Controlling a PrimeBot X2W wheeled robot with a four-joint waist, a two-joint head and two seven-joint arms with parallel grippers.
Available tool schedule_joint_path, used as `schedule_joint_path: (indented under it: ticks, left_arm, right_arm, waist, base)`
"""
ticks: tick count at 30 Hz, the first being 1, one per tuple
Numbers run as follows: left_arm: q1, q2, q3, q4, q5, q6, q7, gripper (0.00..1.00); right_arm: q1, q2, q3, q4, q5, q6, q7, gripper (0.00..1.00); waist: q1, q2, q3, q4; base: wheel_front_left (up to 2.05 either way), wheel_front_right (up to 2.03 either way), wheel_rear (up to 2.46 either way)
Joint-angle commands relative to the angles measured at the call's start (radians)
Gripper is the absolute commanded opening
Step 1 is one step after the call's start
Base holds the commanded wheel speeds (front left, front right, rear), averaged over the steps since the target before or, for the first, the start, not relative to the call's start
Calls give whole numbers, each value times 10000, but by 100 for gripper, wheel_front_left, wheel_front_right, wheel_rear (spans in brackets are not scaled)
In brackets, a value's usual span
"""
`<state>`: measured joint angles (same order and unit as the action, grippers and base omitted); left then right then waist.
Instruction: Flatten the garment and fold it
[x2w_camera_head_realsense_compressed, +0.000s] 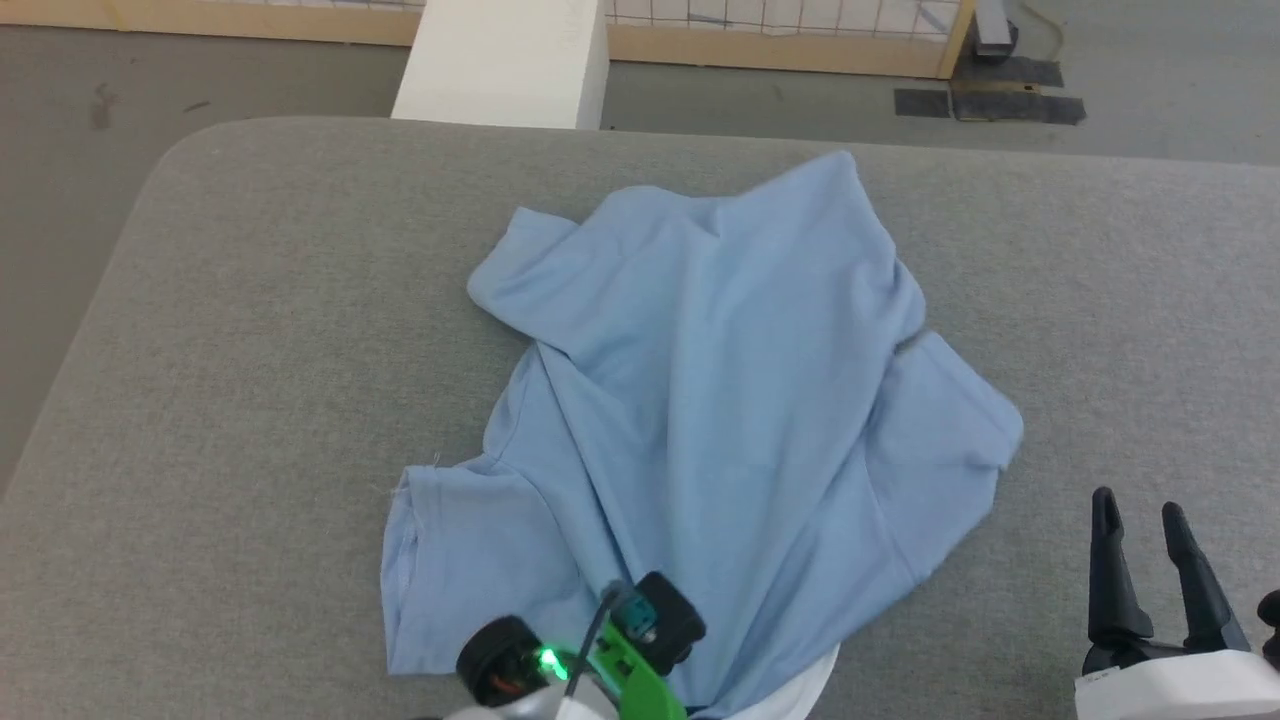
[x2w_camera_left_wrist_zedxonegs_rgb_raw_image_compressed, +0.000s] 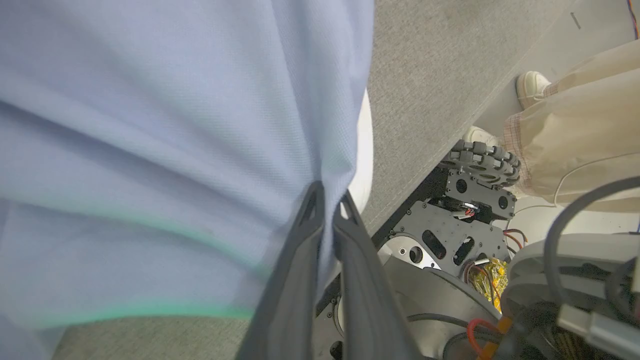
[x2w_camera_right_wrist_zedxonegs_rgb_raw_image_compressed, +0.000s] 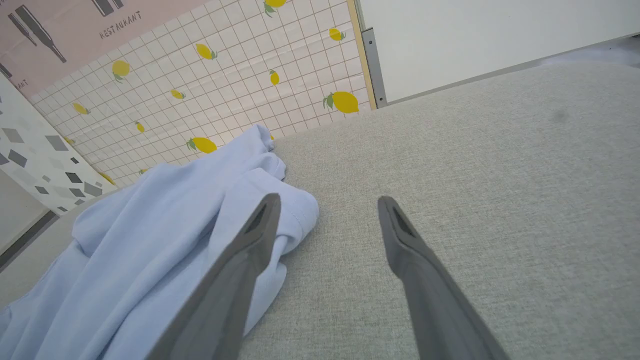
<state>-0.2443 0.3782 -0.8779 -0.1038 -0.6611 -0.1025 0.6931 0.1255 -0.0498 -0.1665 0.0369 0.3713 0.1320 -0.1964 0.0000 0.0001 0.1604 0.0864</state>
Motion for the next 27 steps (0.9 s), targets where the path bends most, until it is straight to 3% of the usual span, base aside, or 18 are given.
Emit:
schedule_joint_path:
  ticks: [1, 2, 8, 13, 17, 22, 27]
  left_arm:
    - [246, 21, 117, -182, -97, 127, -187, 66]
    - [372, 1, 183, -260, -117, 204, -367, 100]
    - [747, -735, 738, -568, -155, 501, -2172, 100]
    - [627, -1338, 1758, -951, -114, 830, -3983, 100]
    - [574, -1494, 2889, -1064, 480, 1534, -5702, 100]
    - [1139, -1450, 4238, -651, 1505, 2850, -7961, 100]
    - [2156, -1306, 4975, -30, 1845, 3411, -9224, 100]
  right_arm:
    - [64, -5, 26, -17, 63, -13, 33, 100]
    - [71, -5, 32, -7, 68, -13, 41, 100]
    - [60, -5, 47, 2, 56, -13, 119, 100]
    - [76, -5, 54, -6, 62, -13, 144, 100]
    - [58, -5, 122, -1, 104, -13, 130, 100]
    - [61, -5, 72, -22, 119, -13, 71, 100]
    - [95, -5, 48, -48, 116, -13, 32, 100]
  waist:
    - [0, -1, -66, 105]
    - [0, -1, -84, 140]
    - [0, -1, -194, 292]
    - [0, -1, -230, 341]
    - [0, -1, -236, 250]
    - [0, -1, -227, 38]
    - [0, -1, -180, -105]
  base:
    - [0, 0, 0]
    - [0, 0, 0]
    - [0, 0, 0]
    - [0, 0, 0]
    - [0, 0, 0]
    - [0, 0, 0]
    - [0, 0, 0]
